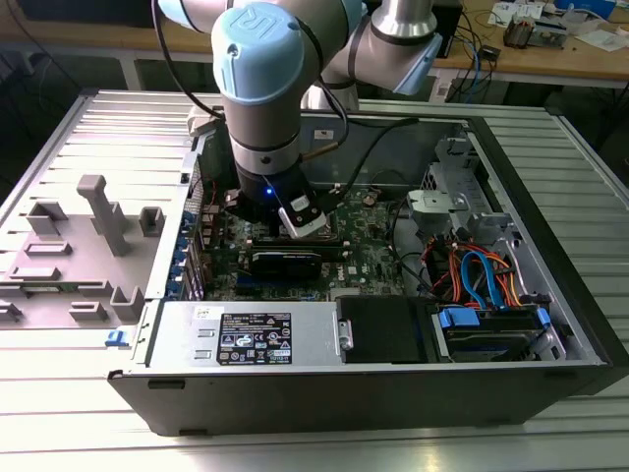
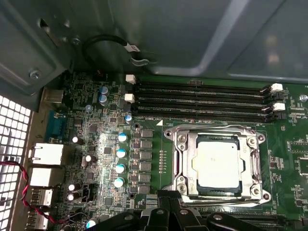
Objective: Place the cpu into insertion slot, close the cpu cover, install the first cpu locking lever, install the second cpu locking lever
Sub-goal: 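Install the second cpu locking lever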
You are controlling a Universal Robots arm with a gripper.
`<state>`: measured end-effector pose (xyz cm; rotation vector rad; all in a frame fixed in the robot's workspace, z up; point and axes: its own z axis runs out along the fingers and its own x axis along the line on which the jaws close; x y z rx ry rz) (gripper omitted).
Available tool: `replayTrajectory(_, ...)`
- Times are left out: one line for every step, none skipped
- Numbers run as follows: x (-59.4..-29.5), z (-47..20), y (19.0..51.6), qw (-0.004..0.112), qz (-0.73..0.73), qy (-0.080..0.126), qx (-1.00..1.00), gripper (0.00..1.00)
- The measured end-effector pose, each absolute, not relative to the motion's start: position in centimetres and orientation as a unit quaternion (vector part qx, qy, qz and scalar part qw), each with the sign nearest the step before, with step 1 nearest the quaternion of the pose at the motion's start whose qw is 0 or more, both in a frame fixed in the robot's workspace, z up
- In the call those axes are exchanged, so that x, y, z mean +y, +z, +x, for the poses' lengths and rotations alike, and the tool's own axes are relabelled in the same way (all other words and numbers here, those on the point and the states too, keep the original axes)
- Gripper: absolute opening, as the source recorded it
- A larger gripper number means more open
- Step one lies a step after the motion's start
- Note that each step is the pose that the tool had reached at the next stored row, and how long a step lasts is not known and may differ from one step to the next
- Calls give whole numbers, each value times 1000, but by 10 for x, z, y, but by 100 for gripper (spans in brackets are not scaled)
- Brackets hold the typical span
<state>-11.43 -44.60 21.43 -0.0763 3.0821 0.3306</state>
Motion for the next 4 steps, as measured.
replayTrajectory(-446,-114,214,20,-25,107,994,11)
replayTrajectory(-446,-114,214,20,-25,107,994,11)
replayTrajectory(-446,-114,214,20,-25,107,994,11)
replayTrajectory(-446,-114,214,20,-25,107,994,11)
